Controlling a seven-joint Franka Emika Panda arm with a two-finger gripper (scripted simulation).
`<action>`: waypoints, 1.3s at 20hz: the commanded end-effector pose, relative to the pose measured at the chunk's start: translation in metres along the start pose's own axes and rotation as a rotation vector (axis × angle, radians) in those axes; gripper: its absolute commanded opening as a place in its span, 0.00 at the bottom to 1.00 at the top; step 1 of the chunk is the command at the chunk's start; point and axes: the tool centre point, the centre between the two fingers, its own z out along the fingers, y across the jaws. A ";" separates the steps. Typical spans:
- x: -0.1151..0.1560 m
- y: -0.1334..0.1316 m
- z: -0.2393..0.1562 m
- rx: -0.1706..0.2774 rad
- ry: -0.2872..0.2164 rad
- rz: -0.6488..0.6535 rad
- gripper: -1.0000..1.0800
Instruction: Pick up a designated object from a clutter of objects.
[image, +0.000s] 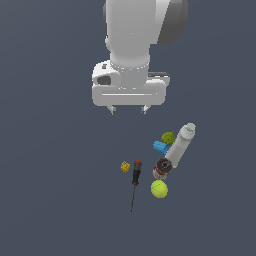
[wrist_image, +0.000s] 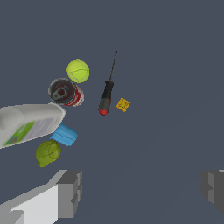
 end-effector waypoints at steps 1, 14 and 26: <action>0.000 0.000 0.000 0.000 0.000 0.000 0.96; 0.002 -0.023 -0.010 0.002 0.003 -0.065 0.96; 0.027 -0.017 0.040 0.012 0.002 0.061 0.96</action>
